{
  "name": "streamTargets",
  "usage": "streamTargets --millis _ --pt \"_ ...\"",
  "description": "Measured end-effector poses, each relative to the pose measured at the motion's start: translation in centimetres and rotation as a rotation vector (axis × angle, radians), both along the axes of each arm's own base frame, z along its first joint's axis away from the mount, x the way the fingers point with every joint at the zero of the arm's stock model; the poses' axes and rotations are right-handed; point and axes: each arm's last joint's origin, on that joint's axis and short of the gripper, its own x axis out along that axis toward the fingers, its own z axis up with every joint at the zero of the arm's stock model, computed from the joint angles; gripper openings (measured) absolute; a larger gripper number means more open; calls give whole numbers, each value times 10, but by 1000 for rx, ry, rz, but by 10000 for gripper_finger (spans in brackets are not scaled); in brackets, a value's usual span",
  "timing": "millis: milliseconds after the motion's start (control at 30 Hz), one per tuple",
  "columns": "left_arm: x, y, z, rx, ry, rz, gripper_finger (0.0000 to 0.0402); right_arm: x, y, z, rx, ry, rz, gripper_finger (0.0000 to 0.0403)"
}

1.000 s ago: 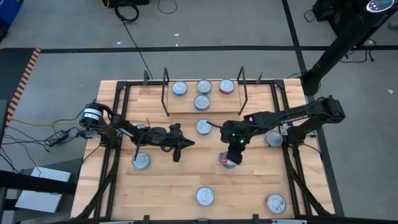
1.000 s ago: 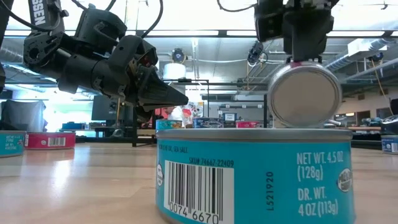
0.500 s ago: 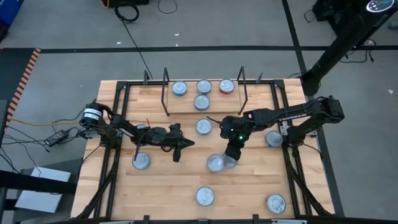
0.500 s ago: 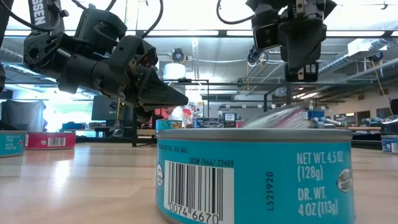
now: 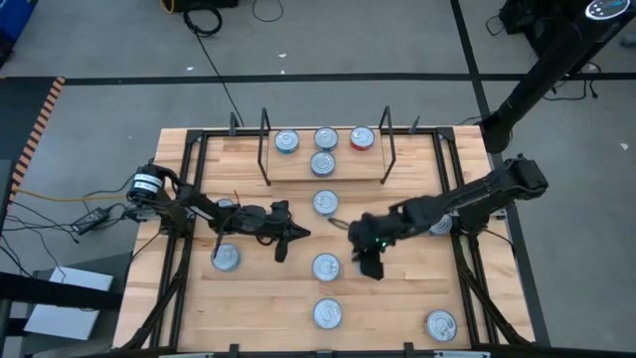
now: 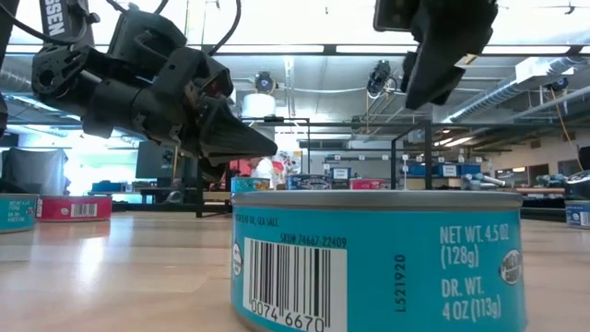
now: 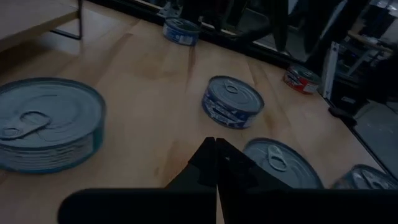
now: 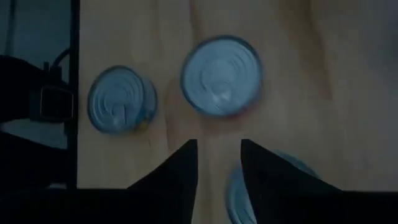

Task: Stack canned seafood by type on shelf
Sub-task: Put the middle right red tuna can on the shelf

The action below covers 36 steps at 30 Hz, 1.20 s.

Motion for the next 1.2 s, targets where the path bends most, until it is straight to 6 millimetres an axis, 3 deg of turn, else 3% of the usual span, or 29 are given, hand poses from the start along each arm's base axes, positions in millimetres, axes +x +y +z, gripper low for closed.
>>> streamTargets --millis 133,333,533,700,1200 --pt "-1 -6 -1 30 7 -46 1 17 22 -15 4 -71 -2 111" --pt "-1 -10 -11 67 43 -71 1 39 46 -53 36 -100 -7 12" --pt "1 -11 -25 108 66 -98 1 52 59 -85 -15 -40 0 13" --pt "4 -12 -36 103 65 -119 1 62 67 -99 -93 -20 13 6" --pt "52 -14 -44 126 46 -82 1 67 58 -102 -152 9 -9 5"
